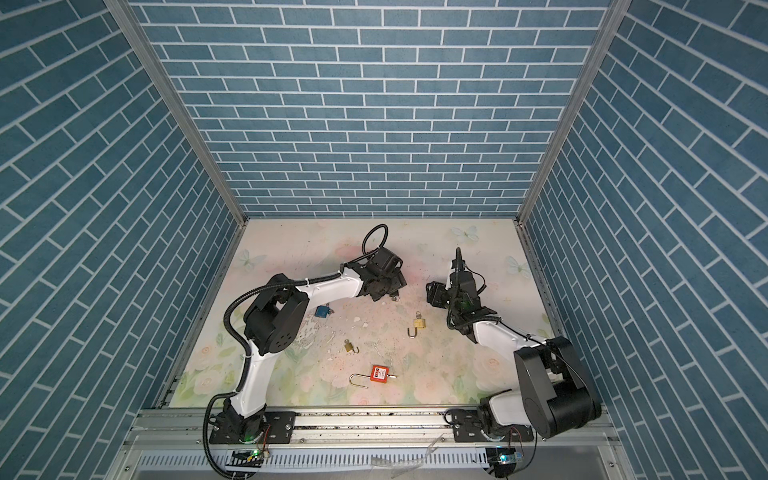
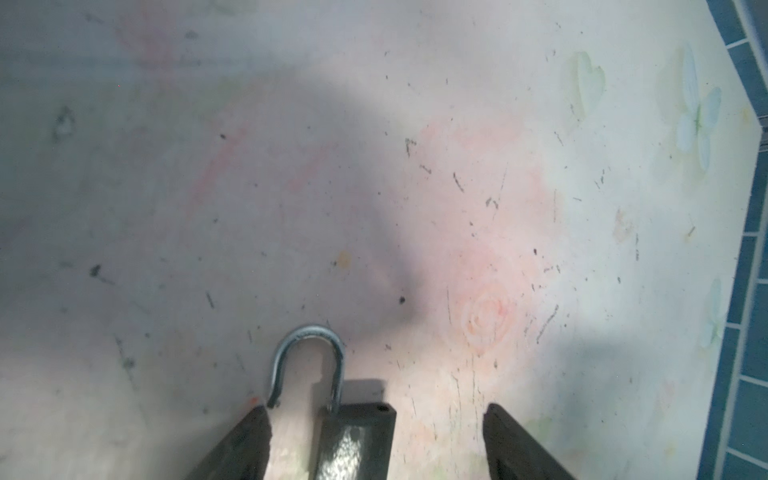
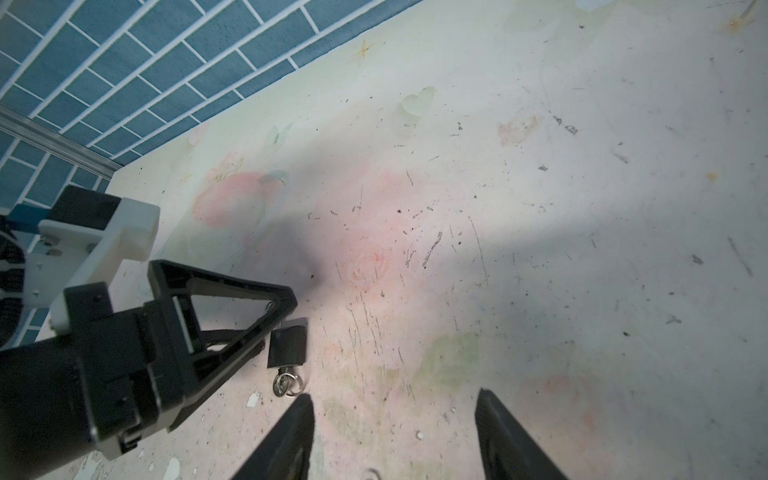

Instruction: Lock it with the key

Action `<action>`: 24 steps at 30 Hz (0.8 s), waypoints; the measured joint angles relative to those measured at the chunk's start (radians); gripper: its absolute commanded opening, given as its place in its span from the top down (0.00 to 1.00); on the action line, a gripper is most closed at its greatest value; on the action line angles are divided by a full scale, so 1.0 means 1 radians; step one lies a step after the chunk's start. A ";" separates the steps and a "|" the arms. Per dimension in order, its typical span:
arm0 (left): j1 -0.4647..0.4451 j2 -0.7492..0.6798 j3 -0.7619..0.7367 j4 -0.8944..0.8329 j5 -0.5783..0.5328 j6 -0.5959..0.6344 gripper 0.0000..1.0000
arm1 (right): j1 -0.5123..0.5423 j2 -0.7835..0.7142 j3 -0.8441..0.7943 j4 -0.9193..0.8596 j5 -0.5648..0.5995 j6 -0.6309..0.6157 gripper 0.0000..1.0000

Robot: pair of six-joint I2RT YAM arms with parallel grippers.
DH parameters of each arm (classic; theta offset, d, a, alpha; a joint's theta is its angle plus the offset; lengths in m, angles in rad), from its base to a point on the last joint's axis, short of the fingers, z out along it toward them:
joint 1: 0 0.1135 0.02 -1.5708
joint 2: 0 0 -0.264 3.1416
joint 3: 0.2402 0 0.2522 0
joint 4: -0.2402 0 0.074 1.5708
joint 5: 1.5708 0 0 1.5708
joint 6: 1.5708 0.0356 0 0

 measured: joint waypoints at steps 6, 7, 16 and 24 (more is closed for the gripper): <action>-0.014 0.021 0.097 -0.123 -0.098 0.088 0.19 | 0.000 0.000 0.000 0.000 -0.001 0.007 0.38; -0.022 0.021 0.119 -0.143 -0.119 0.107 0.19 | -0.001 0.000 0.000 0.000 -0.002 0.008 0.38; -0.136 0.029 0.297 -0.296 -0.294 0.251 0.20 | -0.002 -0.006 -0.017 0.008 -0.004 0.023 0.38; -0.159 0.151 0.415 -0.415 -0.358 0.274 0.21 | -0.003 -0.010 -0.023 0.019 -0.007 0.026 0.39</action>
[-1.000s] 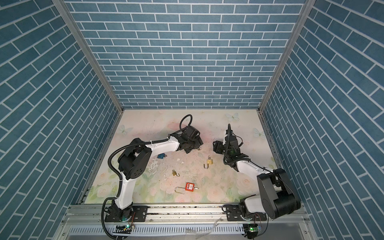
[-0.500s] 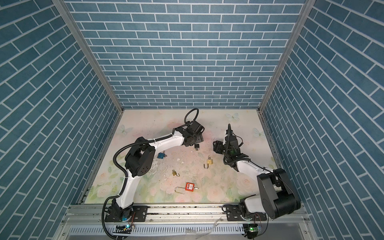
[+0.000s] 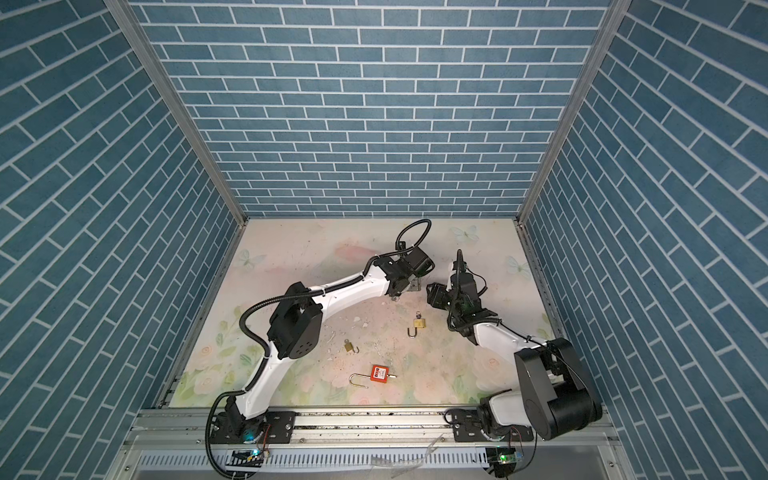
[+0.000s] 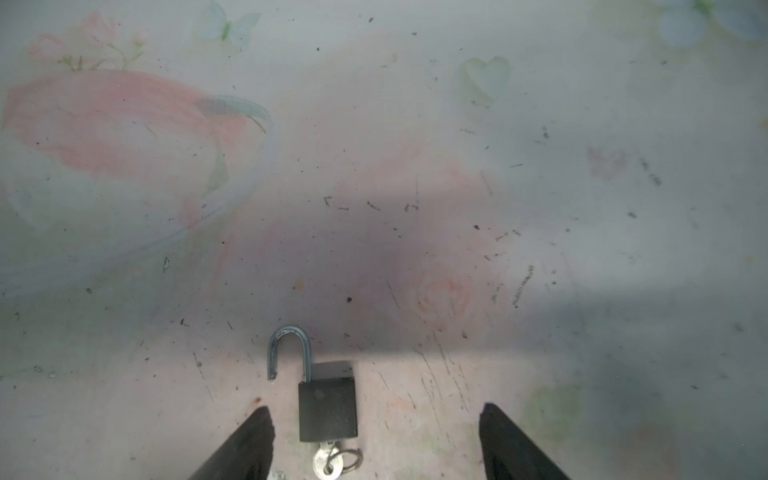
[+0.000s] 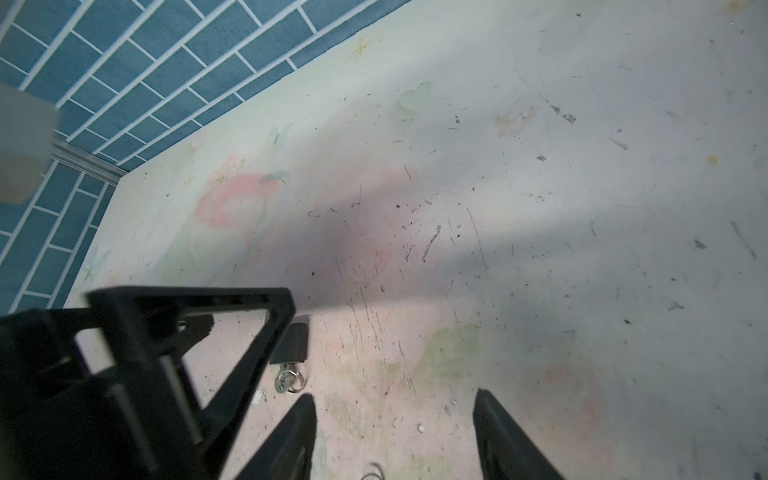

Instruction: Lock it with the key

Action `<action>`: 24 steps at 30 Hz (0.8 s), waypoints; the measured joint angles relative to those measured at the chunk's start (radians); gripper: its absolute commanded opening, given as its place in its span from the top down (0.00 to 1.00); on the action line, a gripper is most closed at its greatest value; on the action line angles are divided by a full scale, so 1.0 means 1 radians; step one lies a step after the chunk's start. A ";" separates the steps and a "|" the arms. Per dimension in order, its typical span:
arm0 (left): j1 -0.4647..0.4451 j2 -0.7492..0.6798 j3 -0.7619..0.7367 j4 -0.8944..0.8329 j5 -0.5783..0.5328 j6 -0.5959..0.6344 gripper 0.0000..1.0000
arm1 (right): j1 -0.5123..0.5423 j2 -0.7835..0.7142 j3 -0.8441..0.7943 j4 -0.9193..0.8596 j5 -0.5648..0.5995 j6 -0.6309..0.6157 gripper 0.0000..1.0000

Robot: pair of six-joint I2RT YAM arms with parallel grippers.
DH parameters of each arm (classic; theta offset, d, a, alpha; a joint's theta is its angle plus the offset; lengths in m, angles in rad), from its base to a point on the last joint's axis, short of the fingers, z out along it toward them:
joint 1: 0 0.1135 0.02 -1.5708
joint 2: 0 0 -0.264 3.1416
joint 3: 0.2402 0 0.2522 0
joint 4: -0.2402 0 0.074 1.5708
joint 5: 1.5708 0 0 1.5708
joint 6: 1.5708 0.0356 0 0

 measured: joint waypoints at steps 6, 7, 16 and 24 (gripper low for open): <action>0.002 0.083 0.062 -0.077 -0.014 0.000 0.25 | 0.000 -0.002 -0.005 0.003 0.000 0.000 0.39; 0.002 0.087 0.065 -0.083 -0.015 -0.001 0.25 | 0.000 -0.002 -0.005 0.003 0.000 0.000 0.39; 0.007 0.099 0.089 -0.106 -0.014 -0.012 0.29 | 0.000 -0.002 -0.005 0.003 0.000 0.000 0.39; 0.021 0.138 0.091 -0.109 -0.002 -0.026 0.34 | -0.002 -0.002 -0.005 0.007 0.000 0.001 0.39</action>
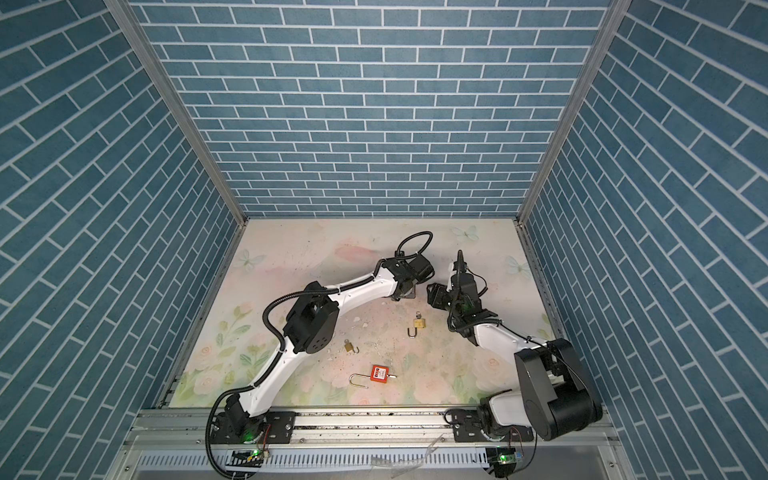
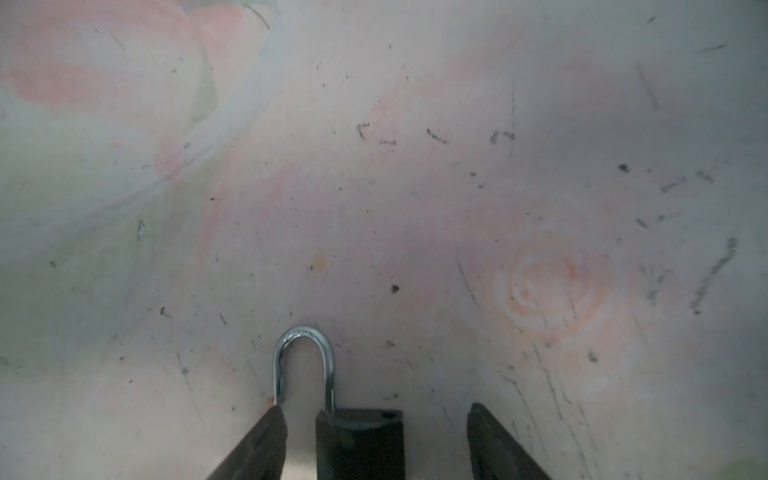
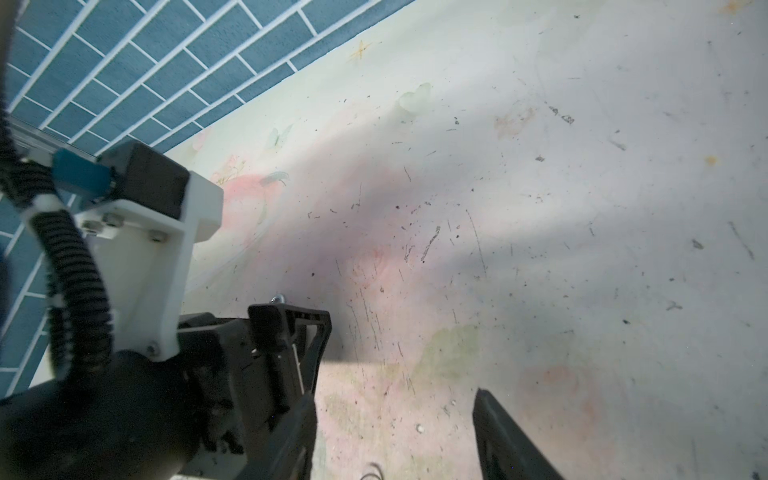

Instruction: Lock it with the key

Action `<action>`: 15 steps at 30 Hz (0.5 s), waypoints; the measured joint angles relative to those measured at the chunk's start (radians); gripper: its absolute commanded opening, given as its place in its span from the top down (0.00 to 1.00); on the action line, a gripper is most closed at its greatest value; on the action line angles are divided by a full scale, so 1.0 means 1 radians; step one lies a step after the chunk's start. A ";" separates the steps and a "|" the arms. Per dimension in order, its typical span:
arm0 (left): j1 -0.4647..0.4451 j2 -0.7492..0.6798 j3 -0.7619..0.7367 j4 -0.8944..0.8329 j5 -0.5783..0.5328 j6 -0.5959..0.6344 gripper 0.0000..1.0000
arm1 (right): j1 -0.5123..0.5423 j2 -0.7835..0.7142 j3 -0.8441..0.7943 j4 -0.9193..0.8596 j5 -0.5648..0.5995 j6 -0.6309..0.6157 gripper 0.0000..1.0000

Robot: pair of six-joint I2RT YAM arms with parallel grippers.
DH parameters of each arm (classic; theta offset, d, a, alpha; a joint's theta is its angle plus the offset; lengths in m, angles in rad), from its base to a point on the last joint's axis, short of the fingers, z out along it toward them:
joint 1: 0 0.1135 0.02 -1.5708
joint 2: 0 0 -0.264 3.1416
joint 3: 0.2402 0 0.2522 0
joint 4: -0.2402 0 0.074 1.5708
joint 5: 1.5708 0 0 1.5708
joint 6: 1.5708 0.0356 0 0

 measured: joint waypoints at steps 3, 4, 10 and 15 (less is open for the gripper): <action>0.003 0.000 0.000 0.002 0.006 -0.005 0.39 | 0.000 0.000 0.000 0.002 0.000 0.006 0.39; 0.003 0.000 0.000 0.001 0.007 -0.006 0.40 | 0.000 0.000 0.000 0.003 0.000 0.007 0.39; 0.003 0.001 0.000 0.000 0.010 -0.014 0.43 | -0.001 0.000 0.000 0.003 0.000 0.014 0.39; 0.002 0.001 0.000 -0.005 0.011 -0.026 0.43 | -0.002 0.000 0.000 0.003 -0.004 0.016 0.40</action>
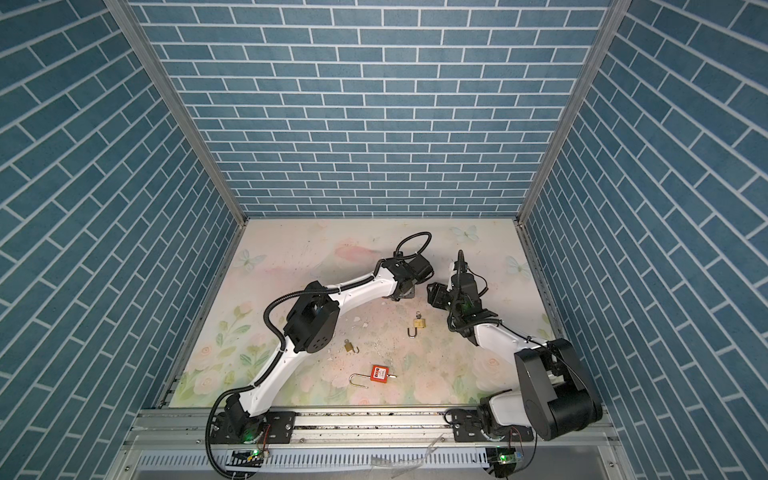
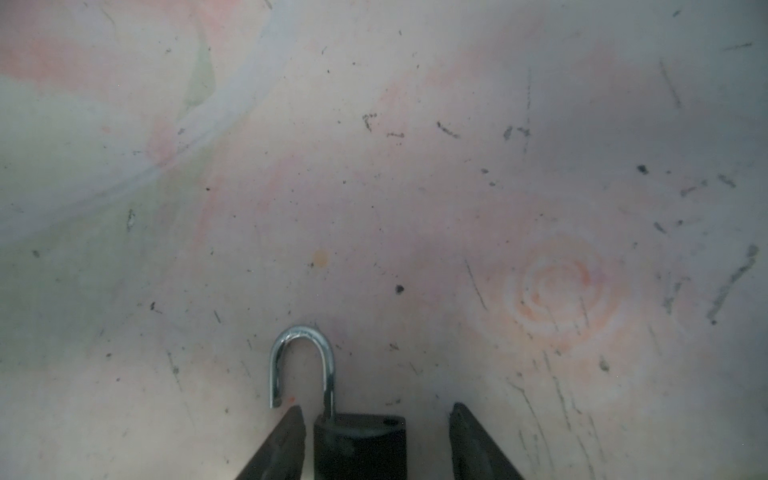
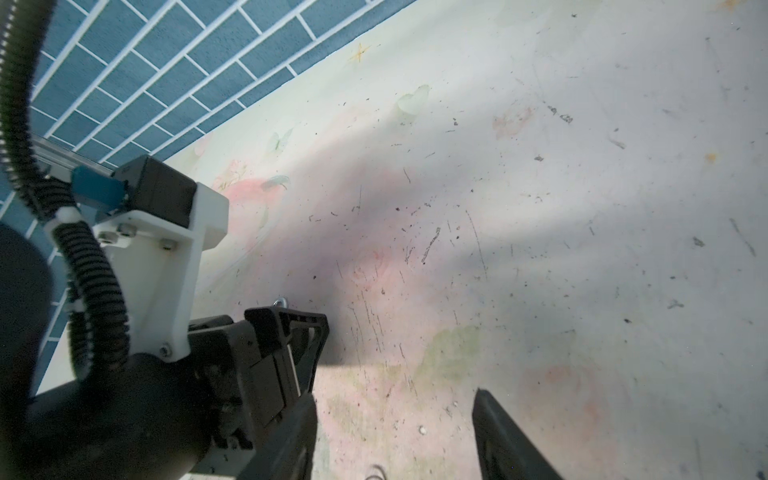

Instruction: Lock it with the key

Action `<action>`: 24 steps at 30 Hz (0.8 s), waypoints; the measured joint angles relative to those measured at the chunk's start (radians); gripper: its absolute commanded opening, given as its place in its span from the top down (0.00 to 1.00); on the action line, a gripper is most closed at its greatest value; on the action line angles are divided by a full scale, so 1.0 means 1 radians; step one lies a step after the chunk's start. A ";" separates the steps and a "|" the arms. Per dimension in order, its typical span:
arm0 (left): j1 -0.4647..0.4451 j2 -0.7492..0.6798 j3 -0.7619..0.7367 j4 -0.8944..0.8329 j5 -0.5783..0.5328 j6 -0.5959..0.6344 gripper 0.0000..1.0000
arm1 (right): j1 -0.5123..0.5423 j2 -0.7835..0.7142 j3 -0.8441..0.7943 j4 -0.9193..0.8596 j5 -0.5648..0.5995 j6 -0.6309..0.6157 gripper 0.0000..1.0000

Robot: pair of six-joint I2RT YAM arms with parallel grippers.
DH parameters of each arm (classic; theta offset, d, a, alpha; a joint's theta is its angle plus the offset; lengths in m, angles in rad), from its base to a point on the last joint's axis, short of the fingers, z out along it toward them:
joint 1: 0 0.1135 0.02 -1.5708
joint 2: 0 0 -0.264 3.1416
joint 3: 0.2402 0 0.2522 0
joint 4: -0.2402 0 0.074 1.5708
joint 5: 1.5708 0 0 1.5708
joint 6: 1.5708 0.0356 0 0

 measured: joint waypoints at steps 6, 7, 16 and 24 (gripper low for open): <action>0.000 -0.002 -0.005 0.002 0.003 -0.012 0.43 | 0.000 0.000 0.000 0.002 -0.008 0.000 0.40; 0.000 -0.003 -0.009 0.005 0.003 -0.014 0.43 | 0.000 0.000 0.000 0.003 -0.010 0.000 0.40; 0.000 -0.020 -0.037 0.013 0.021 -0.024 0.47 | 0.000 0.002 0.000 0.007 -0.020 0.001 0.40; 0.008 -0.043 -0.080 0.051 0.056 -0.024 0.49 | -0.001 0.002 0.000 0.007 -0.022 0.001 0.40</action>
